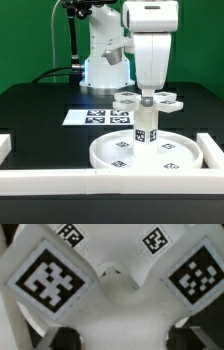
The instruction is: Assemble round table
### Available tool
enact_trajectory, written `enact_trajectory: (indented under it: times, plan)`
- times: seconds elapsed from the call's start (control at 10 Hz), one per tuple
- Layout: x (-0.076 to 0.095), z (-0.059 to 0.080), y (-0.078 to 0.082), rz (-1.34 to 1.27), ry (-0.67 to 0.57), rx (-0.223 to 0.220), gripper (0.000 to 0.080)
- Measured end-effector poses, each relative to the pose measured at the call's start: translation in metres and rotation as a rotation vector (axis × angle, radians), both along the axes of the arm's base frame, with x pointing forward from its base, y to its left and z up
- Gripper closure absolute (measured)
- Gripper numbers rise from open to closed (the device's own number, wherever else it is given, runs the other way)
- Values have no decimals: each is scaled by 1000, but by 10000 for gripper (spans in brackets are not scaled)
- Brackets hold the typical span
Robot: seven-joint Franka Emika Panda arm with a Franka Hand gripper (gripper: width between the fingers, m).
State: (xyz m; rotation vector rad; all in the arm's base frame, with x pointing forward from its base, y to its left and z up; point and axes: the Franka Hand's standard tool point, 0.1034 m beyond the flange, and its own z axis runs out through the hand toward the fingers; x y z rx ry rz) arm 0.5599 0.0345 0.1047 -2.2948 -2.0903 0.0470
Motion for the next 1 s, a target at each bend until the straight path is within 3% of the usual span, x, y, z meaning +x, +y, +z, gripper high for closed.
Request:
enact_trajectory:
  times: [0.5, 0.7, 1.0]
  plan:
    - [0, 0, -1, -99, 8, -1, 371]
    - [0, 0, -5, -364, 50, -15, 371]
    - [1, 0, -7, -650, 45, 5, 371]
